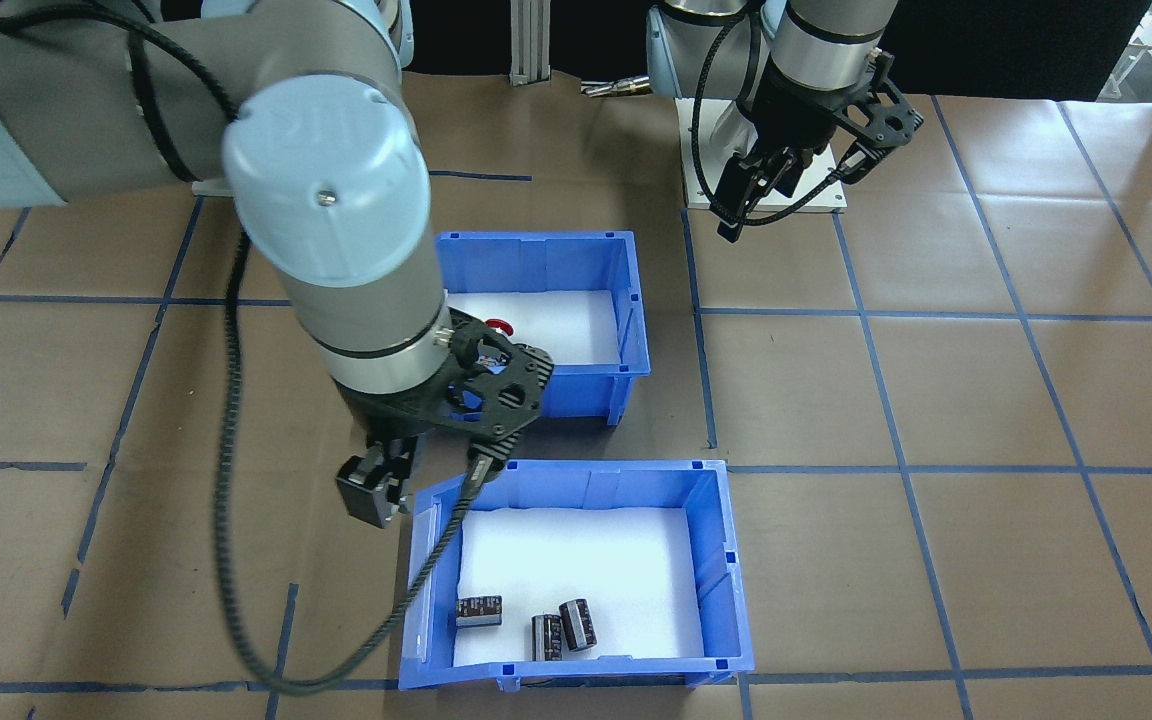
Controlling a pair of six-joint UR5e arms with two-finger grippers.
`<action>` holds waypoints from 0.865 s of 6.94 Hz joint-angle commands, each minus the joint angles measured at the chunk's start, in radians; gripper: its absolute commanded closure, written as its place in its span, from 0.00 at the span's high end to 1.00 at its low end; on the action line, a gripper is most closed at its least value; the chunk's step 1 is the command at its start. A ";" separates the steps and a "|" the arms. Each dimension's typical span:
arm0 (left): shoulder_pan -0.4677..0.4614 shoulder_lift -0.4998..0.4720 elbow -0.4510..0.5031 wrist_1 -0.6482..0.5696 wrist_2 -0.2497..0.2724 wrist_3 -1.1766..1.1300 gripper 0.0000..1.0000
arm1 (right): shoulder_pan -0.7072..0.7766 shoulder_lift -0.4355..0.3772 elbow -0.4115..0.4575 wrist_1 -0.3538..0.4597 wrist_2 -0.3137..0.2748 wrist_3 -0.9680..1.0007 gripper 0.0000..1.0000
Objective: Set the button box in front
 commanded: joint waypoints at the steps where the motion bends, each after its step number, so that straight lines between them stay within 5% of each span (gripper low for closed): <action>1: -0.002 0.184 -0.201 0.011 -0.121 -0.427 0.98 | 0.101 0.052 -0.001 -0.010 -0.001 -0.037 1.00; 3: -0.069 0.200 -0.256 0.012 -0.131 -0.635 0.97 | 0.161 0.080 0.010 -0.020 -0.002 -0.060 1.00; 6: -0.254 0.063 -0.257 0.139 -0.129 -0.856 0.98 | 0.203 0.146 0.042 -0.137 -0.039 -0.112 1.00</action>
